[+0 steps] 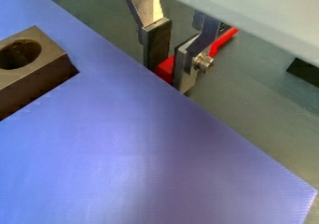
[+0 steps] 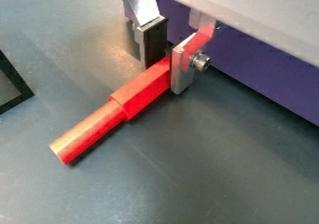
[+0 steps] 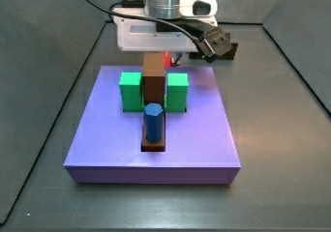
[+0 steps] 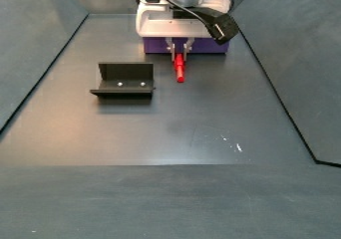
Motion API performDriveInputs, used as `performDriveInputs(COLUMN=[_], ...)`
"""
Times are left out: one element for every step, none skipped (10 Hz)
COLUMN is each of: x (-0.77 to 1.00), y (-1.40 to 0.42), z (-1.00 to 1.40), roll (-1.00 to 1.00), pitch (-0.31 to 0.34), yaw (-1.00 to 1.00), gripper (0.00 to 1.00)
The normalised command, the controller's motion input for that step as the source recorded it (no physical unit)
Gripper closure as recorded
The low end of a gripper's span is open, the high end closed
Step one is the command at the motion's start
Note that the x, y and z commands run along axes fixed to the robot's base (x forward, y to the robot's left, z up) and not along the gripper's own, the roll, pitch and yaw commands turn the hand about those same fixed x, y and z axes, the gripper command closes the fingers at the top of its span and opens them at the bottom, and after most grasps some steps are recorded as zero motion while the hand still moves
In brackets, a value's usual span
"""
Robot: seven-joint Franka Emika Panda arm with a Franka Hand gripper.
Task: Pick up the red object. Move up. Place the red object on the fixture. Regrasp the red object. Move to above the board. Insert the red object.
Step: Pick up the red object, then move up.
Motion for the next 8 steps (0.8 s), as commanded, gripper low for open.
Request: performDriveInputs(x=[0.00,0.00,0.00,0.00,0.00,0.00,0.00,0.03], y=[0.00,0.00,0.00,0.00,0.00,0.00,0.00,-0.03], z=[0.00,0.00,0.00,0.00,0.00,0.00,0.83,0.85], roll=[0.00,0.00,0.00,0.00,0.00,0.00,0.00,0.00], pitch=[0.000,0.000,0.000,0.000,0.000,0.000,0.000,-0.007], yaw=[0.00,0.00,0.00,0.00,0.00,0.00,0.00,0.03], gripper=[1.00,1.00,1.00,1.00,1.00,1.00,1.00,1.00])
